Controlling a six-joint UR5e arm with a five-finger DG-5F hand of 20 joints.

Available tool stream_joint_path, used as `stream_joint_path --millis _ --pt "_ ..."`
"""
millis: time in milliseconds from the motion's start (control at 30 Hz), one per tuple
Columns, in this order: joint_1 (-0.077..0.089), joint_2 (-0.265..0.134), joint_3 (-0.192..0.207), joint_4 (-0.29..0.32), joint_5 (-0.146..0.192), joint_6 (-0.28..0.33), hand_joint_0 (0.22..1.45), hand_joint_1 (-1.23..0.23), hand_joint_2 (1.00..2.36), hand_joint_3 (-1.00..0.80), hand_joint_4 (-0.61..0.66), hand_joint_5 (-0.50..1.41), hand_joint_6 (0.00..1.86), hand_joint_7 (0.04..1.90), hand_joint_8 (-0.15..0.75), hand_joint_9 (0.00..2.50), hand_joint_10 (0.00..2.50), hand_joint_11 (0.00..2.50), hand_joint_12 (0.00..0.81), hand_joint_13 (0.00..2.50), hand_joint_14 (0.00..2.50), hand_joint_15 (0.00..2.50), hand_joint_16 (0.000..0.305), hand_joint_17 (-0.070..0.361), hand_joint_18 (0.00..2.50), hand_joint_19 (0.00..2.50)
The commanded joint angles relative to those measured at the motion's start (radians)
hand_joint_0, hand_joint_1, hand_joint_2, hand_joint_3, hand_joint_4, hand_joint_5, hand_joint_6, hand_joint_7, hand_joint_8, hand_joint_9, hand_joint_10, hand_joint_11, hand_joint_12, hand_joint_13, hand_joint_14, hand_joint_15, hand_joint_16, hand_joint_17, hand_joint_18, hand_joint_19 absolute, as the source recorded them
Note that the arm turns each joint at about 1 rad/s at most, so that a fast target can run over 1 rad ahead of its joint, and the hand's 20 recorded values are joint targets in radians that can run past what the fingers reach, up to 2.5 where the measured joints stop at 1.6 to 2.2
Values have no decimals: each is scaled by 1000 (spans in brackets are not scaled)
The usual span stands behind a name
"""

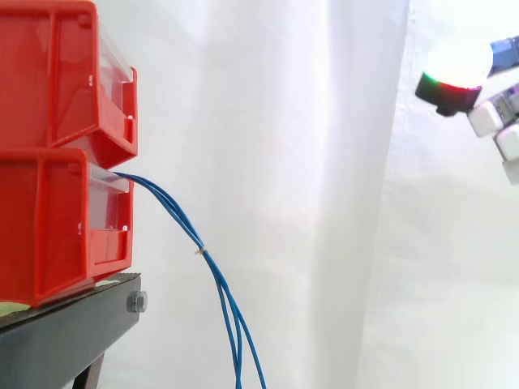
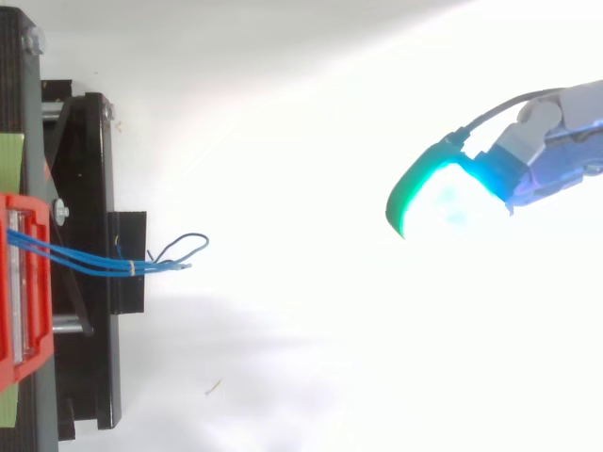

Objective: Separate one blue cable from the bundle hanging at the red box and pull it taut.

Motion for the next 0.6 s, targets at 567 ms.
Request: stream_joint_path --millis 567 --pt "6 -104 0 162 53 6 546 -617 1000 -500 193 -202 502 702 317 610 6 235 336 566 6 177 38 85 490 289"
